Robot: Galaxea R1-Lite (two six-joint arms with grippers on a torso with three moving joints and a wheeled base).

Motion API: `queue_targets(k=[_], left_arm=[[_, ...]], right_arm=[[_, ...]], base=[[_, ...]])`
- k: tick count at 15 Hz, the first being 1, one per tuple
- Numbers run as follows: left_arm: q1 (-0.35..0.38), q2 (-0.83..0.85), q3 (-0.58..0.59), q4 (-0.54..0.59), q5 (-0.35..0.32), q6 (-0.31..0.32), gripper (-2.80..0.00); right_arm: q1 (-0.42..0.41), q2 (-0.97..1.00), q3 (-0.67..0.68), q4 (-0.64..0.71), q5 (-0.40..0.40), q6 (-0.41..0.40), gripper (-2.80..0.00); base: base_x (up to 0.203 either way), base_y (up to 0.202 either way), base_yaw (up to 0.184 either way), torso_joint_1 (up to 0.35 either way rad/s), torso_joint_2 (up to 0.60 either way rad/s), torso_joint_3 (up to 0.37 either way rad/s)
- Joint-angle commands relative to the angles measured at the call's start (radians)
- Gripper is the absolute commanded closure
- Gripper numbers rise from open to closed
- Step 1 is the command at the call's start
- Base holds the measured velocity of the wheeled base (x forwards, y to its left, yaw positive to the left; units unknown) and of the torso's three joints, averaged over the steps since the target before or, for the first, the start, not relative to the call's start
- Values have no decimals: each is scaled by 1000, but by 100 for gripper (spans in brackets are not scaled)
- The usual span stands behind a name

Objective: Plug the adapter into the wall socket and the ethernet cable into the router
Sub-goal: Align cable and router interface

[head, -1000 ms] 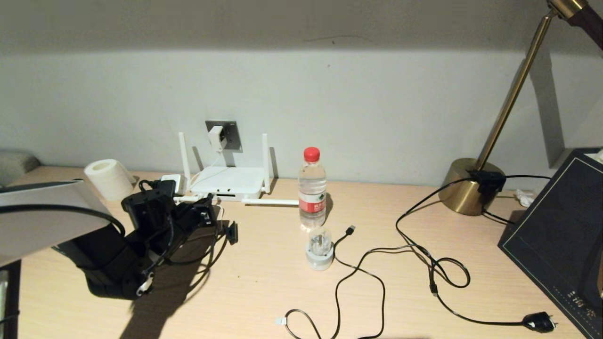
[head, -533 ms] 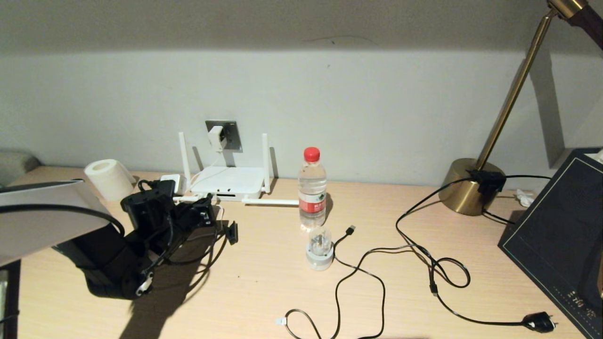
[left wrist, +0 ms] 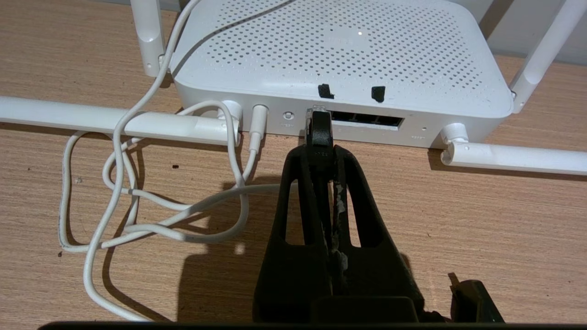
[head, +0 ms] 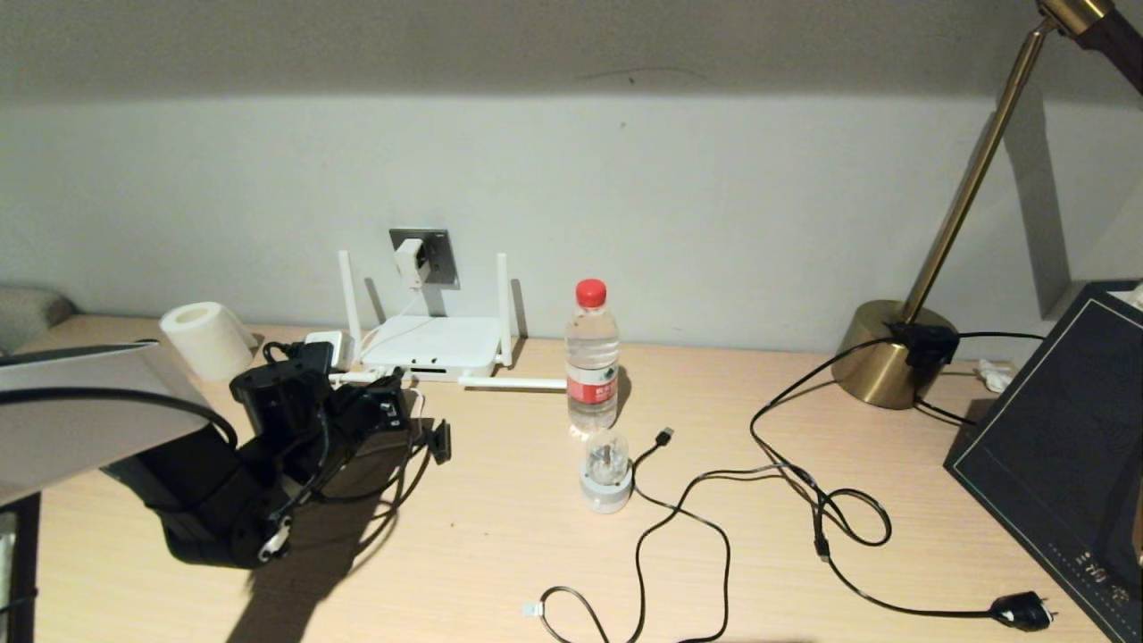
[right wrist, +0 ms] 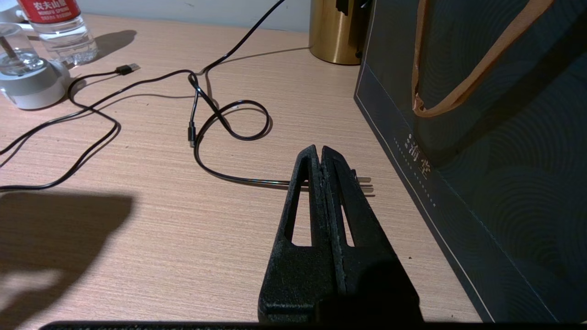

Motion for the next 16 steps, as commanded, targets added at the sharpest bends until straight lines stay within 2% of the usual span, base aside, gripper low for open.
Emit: queue_targets(k=[1,16], left_arm=[[-1,1,2,-8,0,0,0],[-10,17,0,-8,0,-1,0]], right_arm=[[0,0,9,0,1,-1,0],[0,0,9,0,1,-1,0]], base=[[0,0,0,0,0,0],[0,0,0,0,0,0]])
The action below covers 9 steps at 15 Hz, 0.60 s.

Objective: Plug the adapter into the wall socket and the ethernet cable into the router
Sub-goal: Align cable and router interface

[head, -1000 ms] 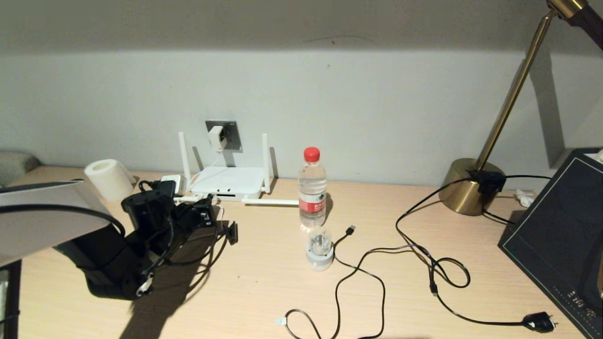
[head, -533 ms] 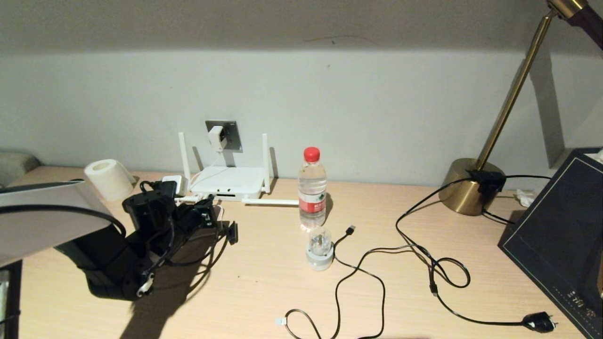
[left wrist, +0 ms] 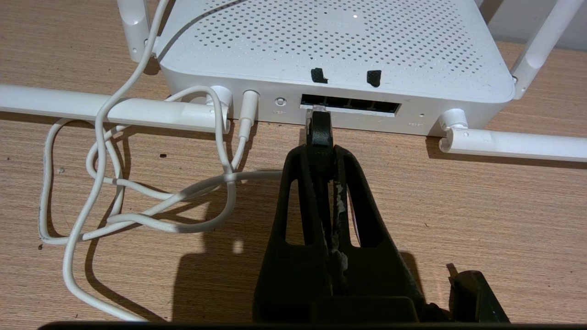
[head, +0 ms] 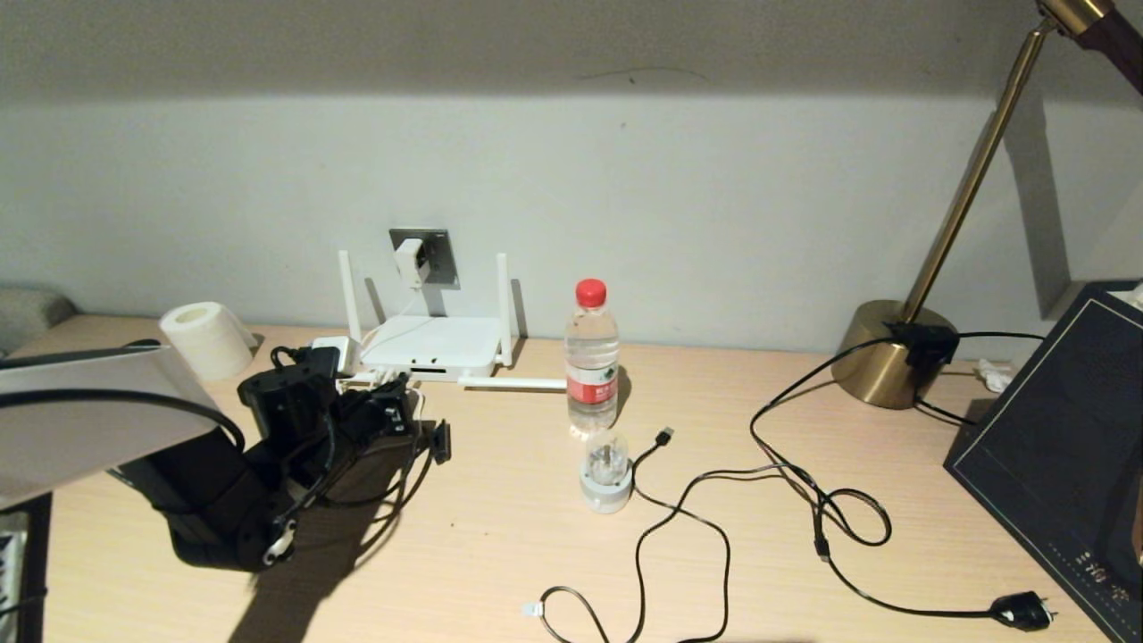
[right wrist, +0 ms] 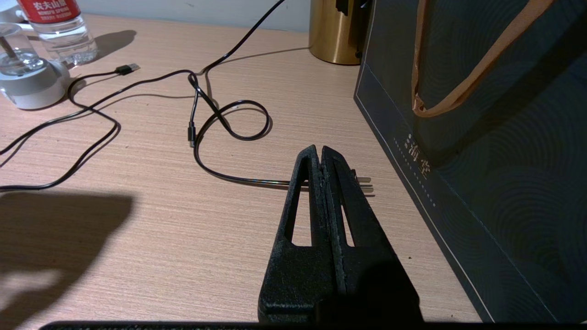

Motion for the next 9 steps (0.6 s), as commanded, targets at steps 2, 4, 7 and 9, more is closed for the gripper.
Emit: queue_targets(k=[2,4,7,9], left_arm=[[0,2,-1,-7,0,0,0],[2,2,-3,-7,0,-1,0],[2,2,-6,-7,0,-1,0],[2,2,-12,-7,0,-1,0]], right_arm=[[0,0,9,-1,1,0,0],[0,0,9,-1,1,0,0],[0,0,9,-1,1,0,0],[0,0,9,-1,1,0,0]], base=[[0,0,0,0,0,0],[0,0,0,0,0,0],[0,0,0,0,0,0],[0,0,0,0,0,0]])
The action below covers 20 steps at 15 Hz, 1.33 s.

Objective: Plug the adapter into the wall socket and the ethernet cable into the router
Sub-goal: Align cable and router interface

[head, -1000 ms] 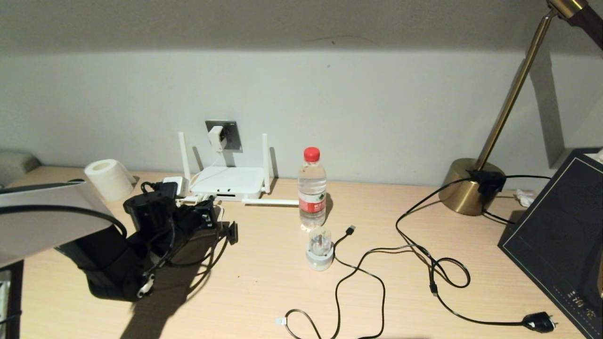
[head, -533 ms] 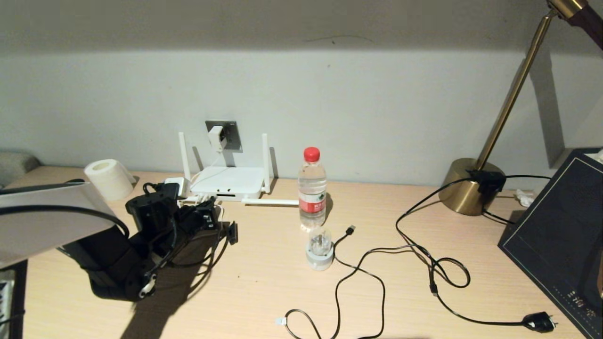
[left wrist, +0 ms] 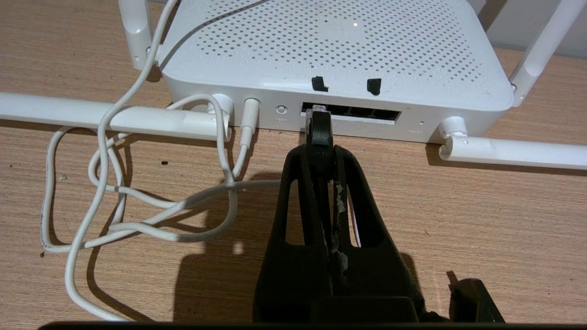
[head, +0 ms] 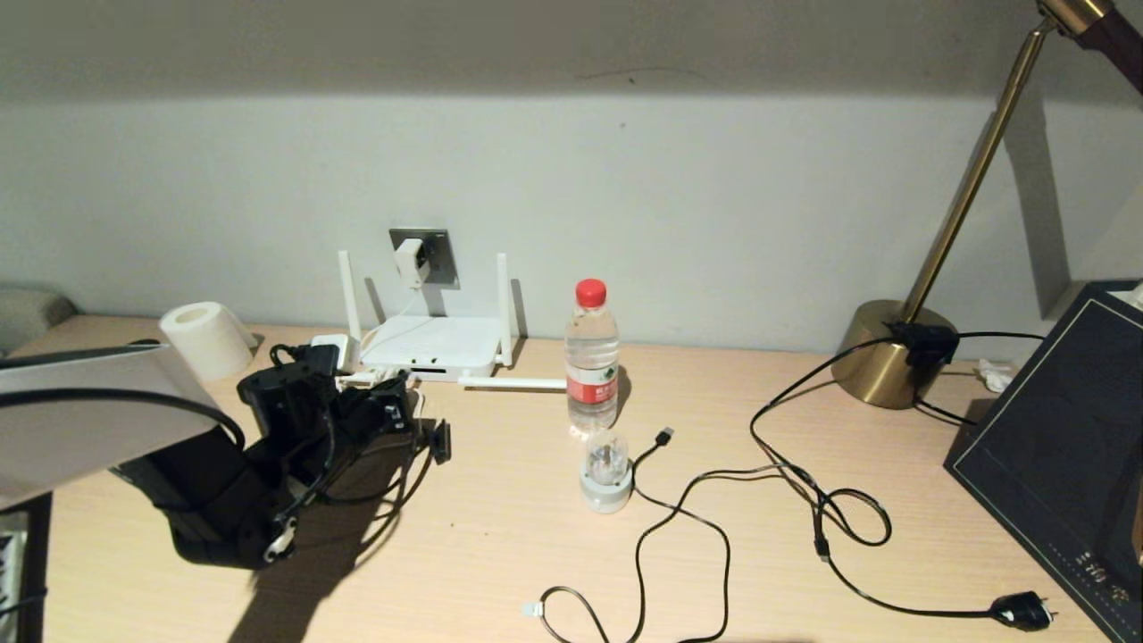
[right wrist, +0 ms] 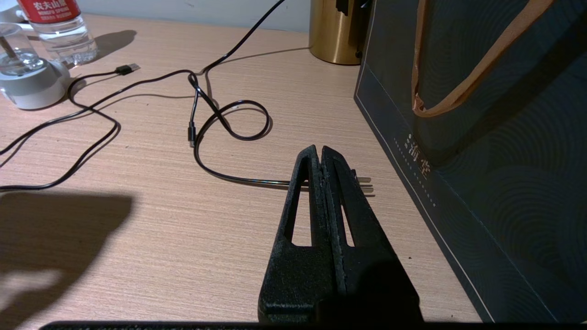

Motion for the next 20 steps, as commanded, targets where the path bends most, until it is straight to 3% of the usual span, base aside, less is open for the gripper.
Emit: queue_targets(k=[1,20], left_arm=[[0,0,-2,-7,0,0,0],[0,11,-17,-7,0,0,0]], right_arm=[[0,0,9,-1,0,-1,0],[0,0,9,-1,0,-1,0]], base=[[0,0,0,0,0,0],[0,0,0,0,0,0]])
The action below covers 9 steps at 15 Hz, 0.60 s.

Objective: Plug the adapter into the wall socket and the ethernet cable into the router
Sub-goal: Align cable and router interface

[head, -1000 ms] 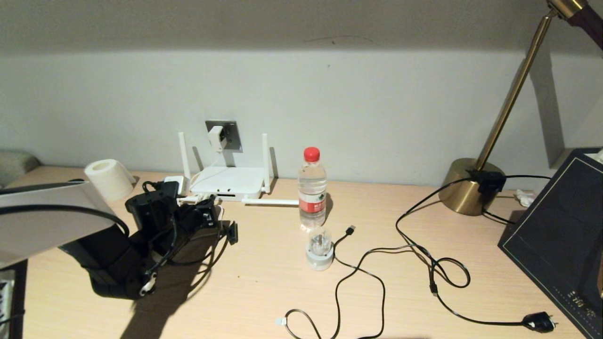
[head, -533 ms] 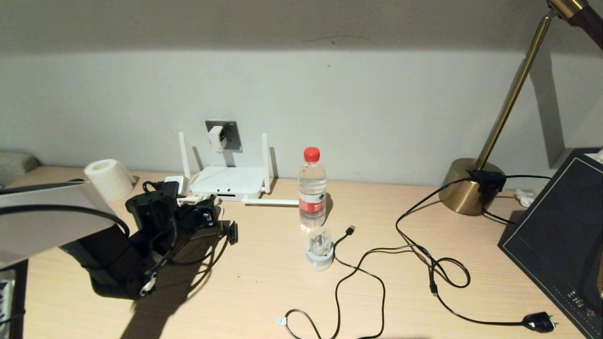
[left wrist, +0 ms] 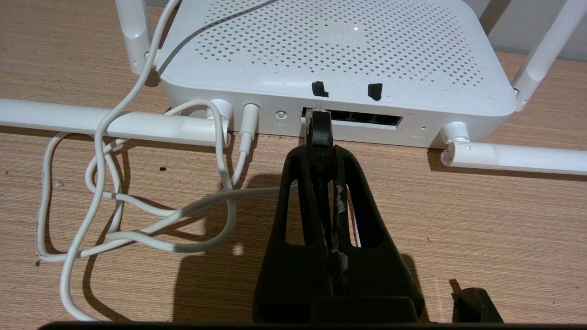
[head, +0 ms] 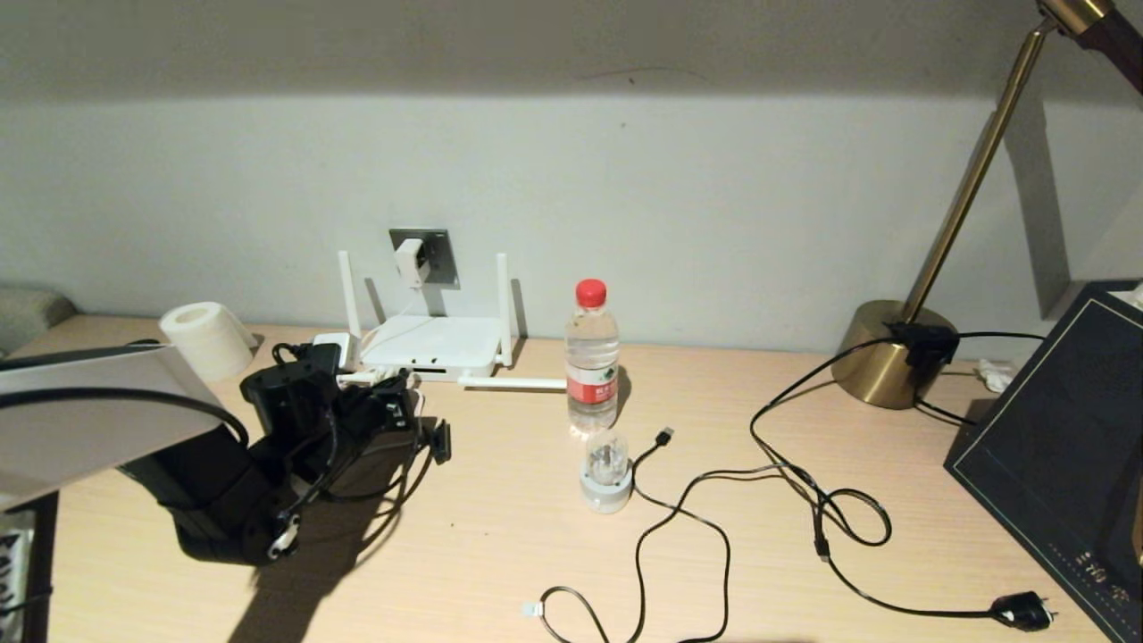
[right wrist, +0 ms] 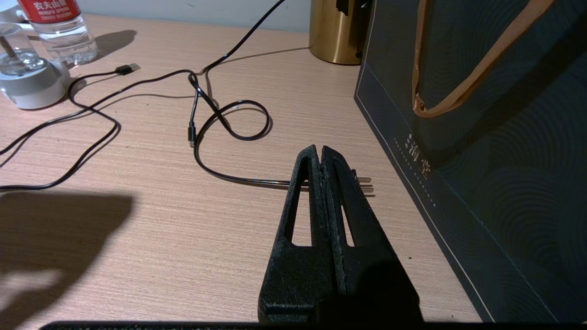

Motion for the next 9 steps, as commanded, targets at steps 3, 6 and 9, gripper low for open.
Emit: queue_targets(k=[3,6,9], left_arm=[[0,4,0,-7,0,0,0],[0,4,-1,-7,0,0,0],[0,4,-1,-7,0,0,0]], right_arm=[[0,0,9,-1,0,-1,0],[0,0,9,-1,0,-1,0],[0,0,9,-1,0,-1,0]], base=[[0,0,0,0,0,0],[0,0,0,0,0,0],[0,0,0,0,0,0]])
